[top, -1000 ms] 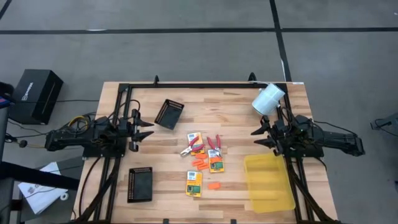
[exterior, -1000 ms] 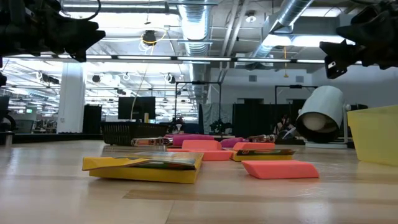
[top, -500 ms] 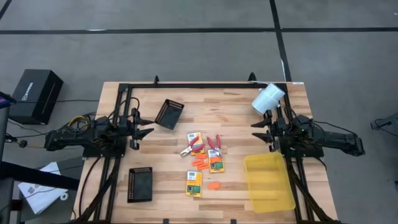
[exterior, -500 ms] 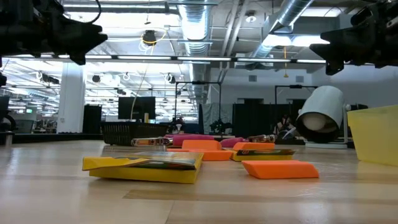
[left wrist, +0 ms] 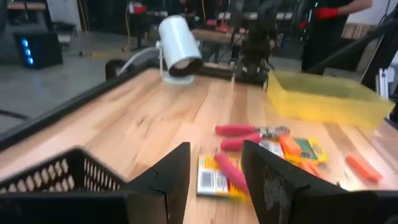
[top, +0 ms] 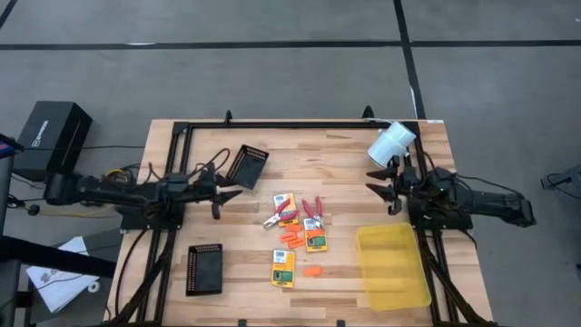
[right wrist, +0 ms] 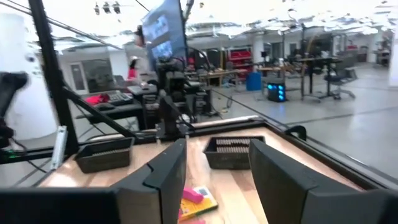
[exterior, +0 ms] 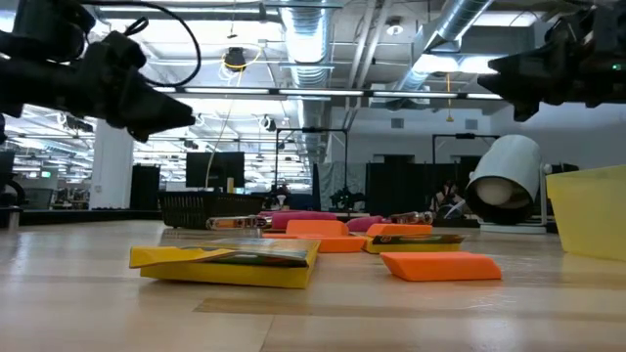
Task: Pick & Place School Supplies
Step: Put the pink hole puncher into the top black basket
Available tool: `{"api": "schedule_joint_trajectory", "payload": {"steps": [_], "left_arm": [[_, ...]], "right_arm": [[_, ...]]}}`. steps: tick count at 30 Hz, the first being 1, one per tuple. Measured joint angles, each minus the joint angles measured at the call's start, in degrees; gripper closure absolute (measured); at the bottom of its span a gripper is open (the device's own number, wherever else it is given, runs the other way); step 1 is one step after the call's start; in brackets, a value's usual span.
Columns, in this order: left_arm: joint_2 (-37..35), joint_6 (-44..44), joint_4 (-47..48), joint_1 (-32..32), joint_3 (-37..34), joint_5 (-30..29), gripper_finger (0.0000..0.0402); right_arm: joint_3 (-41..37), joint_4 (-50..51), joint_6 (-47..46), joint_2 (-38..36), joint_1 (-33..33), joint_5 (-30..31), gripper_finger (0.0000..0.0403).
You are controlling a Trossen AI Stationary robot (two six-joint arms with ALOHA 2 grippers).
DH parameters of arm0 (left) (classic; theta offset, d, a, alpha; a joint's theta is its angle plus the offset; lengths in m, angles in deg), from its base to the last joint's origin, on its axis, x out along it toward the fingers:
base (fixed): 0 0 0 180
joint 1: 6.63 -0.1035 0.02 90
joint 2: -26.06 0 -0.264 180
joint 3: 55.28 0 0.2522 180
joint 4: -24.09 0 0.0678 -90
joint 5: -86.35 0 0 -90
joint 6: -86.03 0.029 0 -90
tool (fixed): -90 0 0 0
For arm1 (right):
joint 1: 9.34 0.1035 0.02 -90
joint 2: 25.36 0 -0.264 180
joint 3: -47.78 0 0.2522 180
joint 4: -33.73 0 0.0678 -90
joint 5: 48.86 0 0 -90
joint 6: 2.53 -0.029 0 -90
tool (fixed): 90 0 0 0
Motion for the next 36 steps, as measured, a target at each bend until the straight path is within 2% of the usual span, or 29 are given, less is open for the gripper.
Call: {"api": "schedule_joint_trajectory", "payload": {"steps": [3,10,15,19,22,29,36], "left_arm": [[8.27,0.20,-6.81,0.00,0.63,0.02,0.0261],[24.37,0.36,-8.82,0.00,8.39,0.34,0.0261],[32.29,6.11,-10.37,0.01,15.57,1.84,0.0261],[37.60,7.13,-10.26,-0.67,20.10,1.88,0.0261],[41.42,6.77,-6.79,-1.51,22.98,1.86,0.0261],[49.29,2.92,11.47,-1.41,34.16,1.81,0.0261],[52.61,-0.28,23.35,-0.79,44.05,2.57,0.0261]], "right_arm": [[0.01,-2.48,0.00,3.06,0.00,1.18,0.0242],[0.53,-13.65,2.80,13.28,0.02,1.51,0.0251],[3.42,-17.54,5.36,23.94,0.02,1.47,0.0257],[5.33,-21.39,6.43,31.96,0.17,1.32,0.0260],[7.53,-24.00,7.13,36.96,0.20,1.20,0.0259],[13.55,-25.90,9.55,46.57,0.21,1.05,0.0253],[19.92,-24.60,12.04,52.52,0.61,0.79,0.0256]]}}
